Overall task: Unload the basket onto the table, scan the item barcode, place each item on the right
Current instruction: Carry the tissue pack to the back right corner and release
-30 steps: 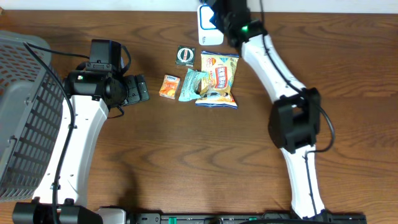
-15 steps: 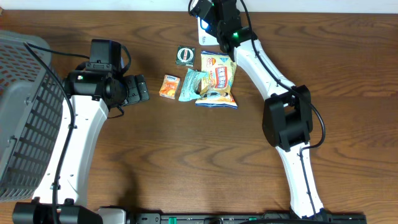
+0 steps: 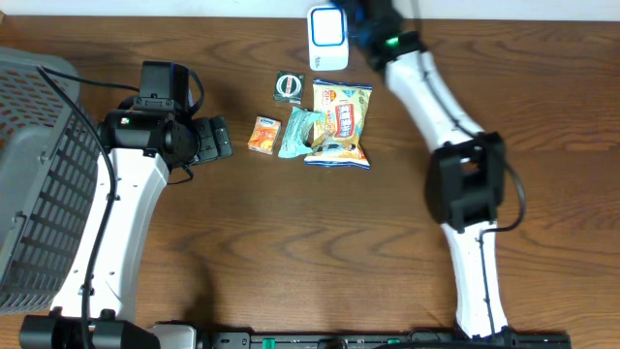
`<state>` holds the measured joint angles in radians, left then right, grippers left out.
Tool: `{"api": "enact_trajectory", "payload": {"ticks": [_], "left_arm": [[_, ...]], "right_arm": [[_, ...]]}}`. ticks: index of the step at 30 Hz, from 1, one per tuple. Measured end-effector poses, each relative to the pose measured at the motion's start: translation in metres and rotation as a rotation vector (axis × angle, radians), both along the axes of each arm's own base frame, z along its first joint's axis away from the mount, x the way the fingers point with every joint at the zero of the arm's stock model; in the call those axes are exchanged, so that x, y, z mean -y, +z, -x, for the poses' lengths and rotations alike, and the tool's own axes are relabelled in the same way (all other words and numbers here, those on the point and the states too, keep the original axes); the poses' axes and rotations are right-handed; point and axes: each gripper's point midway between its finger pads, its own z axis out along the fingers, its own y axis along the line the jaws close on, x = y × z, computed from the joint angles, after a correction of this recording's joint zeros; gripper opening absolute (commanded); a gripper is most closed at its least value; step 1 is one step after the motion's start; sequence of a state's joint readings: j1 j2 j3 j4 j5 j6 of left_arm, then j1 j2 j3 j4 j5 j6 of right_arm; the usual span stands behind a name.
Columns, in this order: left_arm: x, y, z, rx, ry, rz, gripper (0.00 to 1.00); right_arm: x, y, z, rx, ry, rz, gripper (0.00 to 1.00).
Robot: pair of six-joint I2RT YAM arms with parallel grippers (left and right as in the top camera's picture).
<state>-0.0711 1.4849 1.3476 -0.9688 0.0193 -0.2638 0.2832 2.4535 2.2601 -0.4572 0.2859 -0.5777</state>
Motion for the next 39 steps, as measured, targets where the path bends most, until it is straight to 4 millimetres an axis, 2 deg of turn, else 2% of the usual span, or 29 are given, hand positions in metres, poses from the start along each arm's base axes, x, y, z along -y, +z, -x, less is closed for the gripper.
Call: {"api": "enact_trajectory", "payload": {"ticks": [3, 4, 5, 6, 8, 9, 10, 13, 15, 18, 23, 27, 29, 33, 34, 39], "left_arm": [[0.000, 0.000, 0.000, 0.000, 0.000, 0.000, 0.98], [0.000, 0.000, 0.000, 0.000, 0.000, 0.000, 0.98], [0.000, 0.000, 0.000, 0.000, 0.000, 0.000, 0.98], [0.000, 0.000, 0.000, 0.000, 0.000, 0.000, 0.98], [0.000, 0.000, 0.000, 0.000, 0.000, 0.000, 0.98], [0.000, 0.000, 0.000, 0.000, 0.000, 0.000, 0.98], [0.000, 0.000, 0.000, 0.000, 0.000, 0.000, 0.98], [0.000, 0.000, 0.000, 0.000, 0.000, 0.000, 0.98], [0.000, 0.000, 0.000, 0.000, 0.000, 0.000, 0.98], [0.000, 0.000, 0.000, 0.000, 0.000, 0.000, 0.98], [0.000, 0.000, 0.000, 0.000, 0.000, 0.000, 0.98], [0.000, 0.000, 0.000, 0.000, 0.000, 0.000, 0.98], [0.000, 0.000, 0.000, 0.000, 0.000, 0.000, 0.98], [0.000, 0.000, 0.000, 0.000, 0.000, 0.000, 0.98], [0.000, 0.000, 0.000, 0.000, 0.000, 0.000, 0.98], [0.000, 0.000, 0.000, 0.000, 0.000, 0.000, 0.98]], "right_arm": [[0.078, -0.004, 0.008, -0.088, -0.138, 0.002, 0.01], [0.109, -0.007, 0.013, -0.120, -0.193, 0.004, 0.04], [0.132, -0.010, 0.019, -0.152, -0.234, 0.008, 0.12], [0.160, -0.015, 0.027, -0.191, -0.282, 0.010, 0.41], [0.229, -0.026, 0.047, -0.262, -0.411, 0.004, 0.76], [0.246, -0.028, 0.054, -0.278, -0.450, -0.008, 0.89], [0.261, -0.030, 0.059, -0.287, -0.488, -0.020, 0.97], [0.286, -0.038, 0.074, -0.324, -0.557, -0.089, 0.99], [0.293, -0.044, 0.082, -0.357, -0.568, -0.173, 0.99], [0.277, -0.053, 0.088, -0.418, -0.501, -0.329, 0.99], [0.205, -0.049, 0.089, -0.509, -0.301, -0.669, 0.99], [0.138, -0.039, 0.104, -0.644, -0.202, -0.908, 0.99], [0.107, -0.038, 0.119, -0.740, -0.188, -0.970, 0.99], [0.059, -0.040, 0.141, -0.873, -0.163, -0.988, 0.99], [0.041, -0.044, 0.149, -0.912, -0.148, -0.975, 0.99], [-0.018, -0.069, 0.169, -1.000, -0.103, -0.937, 0.99]]}}
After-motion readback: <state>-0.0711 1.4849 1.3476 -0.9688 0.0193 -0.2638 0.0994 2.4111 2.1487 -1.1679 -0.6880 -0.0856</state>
